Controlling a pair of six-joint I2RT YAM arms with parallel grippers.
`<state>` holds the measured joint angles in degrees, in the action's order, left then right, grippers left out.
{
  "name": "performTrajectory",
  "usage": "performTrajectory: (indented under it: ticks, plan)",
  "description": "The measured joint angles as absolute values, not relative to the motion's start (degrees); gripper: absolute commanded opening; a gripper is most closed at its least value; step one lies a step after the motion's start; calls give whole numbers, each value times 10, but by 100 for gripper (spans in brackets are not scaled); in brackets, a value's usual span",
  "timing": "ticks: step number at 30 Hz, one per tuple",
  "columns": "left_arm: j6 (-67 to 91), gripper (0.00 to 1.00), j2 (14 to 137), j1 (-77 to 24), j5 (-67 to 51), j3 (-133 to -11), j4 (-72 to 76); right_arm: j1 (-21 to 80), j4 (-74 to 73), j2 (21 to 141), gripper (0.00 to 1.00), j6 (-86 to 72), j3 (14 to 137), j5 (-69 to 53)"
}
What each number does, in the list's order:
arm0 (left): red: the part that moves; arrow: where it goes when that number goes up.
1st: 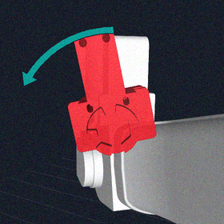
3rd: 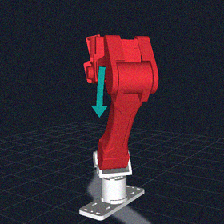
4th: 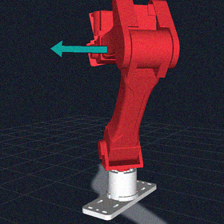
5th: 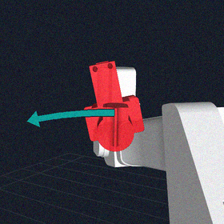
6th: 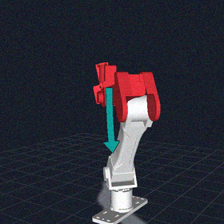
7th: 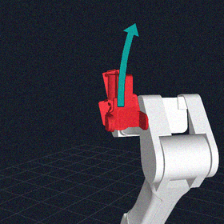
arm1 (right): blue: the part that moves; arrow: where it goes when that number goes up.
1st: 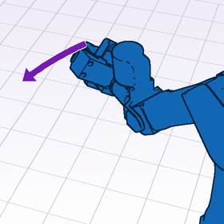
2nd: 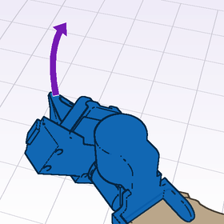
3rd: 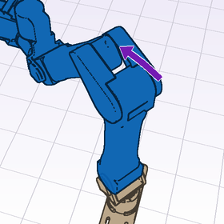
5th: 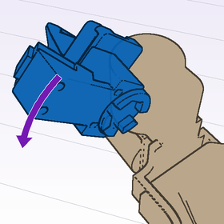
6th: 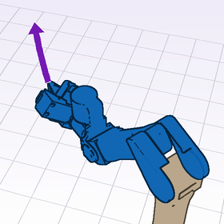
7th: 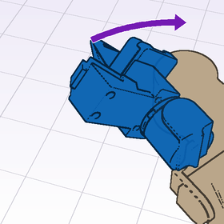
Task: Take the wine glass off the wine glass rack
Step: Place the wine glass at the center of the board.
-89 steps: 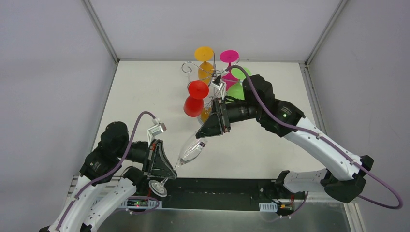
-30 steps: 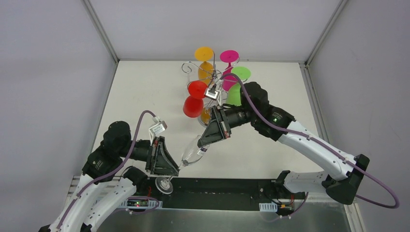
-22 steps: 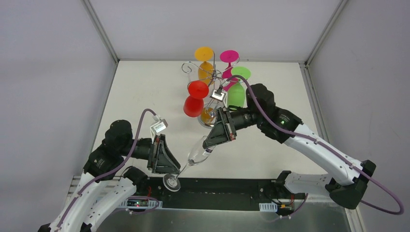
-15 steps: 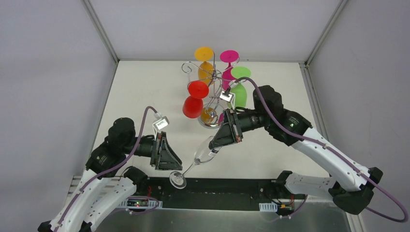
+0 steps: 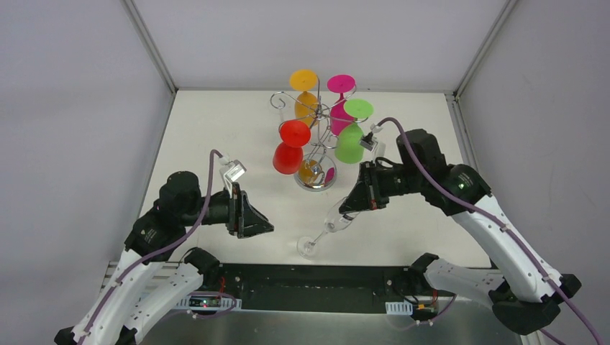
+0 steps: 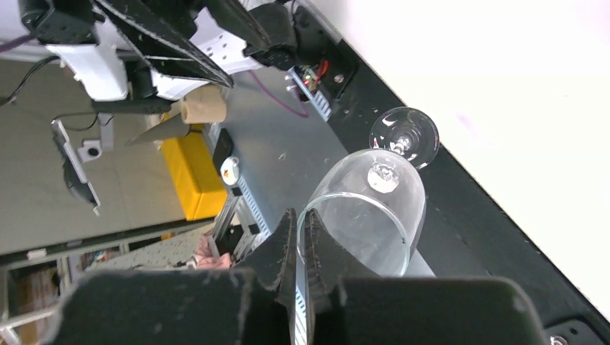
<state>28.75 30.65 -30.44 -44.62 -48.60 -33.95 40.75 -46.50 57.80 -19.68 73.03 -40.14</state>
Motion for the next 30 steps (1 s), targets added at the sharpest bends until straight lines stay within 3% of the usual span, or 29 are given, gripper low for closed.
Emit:
performTrajectory:
  ticks: [14,30]
  plan:
    - [218,50,276,-304,-286,-527,-399,279,-622,591,0,-124,839,-291]
    - [182,52,197,-304,-156,-518,-445,157,-623,693,0,-128,901,-176]
